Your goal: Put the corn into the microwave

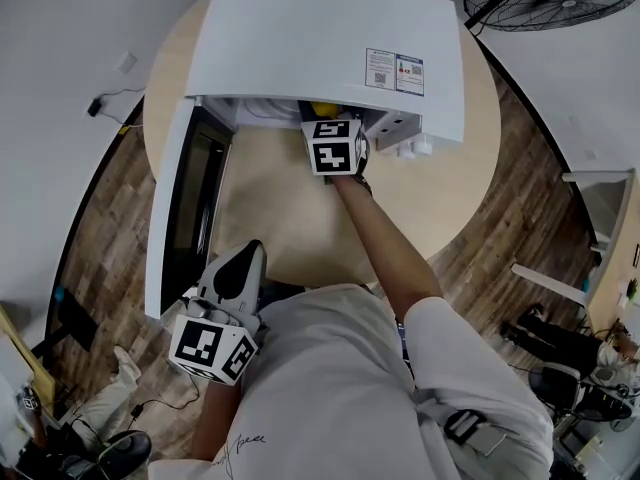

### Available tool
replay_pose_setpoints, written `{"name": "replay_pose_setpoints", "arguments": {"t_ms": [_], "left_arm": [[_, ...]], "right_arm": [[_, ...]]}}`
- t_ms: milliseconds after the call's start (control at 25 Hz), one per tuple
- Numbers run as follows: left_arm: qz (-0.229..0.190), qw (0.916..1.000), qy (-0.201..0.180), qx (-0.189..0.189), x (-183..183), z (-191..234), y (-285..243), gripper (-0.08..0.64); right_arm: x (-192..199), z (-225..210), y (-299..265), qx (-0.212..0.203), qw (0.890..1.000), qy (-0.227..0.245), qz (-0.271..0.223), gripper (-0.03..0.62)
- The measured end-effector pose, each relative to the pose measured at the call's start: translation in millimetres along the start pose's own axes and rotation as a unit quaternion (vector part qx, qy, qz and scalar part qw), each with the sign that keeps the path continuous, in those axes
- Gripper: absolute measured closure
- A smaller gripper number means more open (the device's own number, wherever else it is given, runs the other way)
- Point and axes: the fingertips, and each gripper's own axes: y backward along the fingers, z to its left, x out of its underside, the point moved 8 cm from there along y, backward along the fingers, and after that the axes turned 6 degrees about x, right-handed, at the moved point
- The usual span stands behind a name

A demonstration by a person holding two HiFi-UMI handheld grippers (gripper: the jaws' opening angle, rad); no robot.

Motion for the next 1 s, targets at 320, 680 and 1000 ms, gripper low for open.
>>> {"name": "replay_pose_setpoints", "arguments": {"t_ms": [320, 680, 1000], "left_arm": [[-0.007, 1.0000, -0.002, 0.003, -2, -5, 0, 0.569], [-0.016, 0.9998, -0.010, 0.008, 0, -15, 1, 0.569], [-0.022, 0.9996, -0.014, 0.012, 2, -26, 3, 0.569]], "right_arm": [[-2, -1, 13, -0.011, 1.000, -0.005, -0.007, 0.301], [-1, -6, 27, -0.011, 1.000, -0.015, -0.002, 0.327], [-5, -9, 43, -0.015, 1.000, -0.015, -0.009, 0.334]]}}
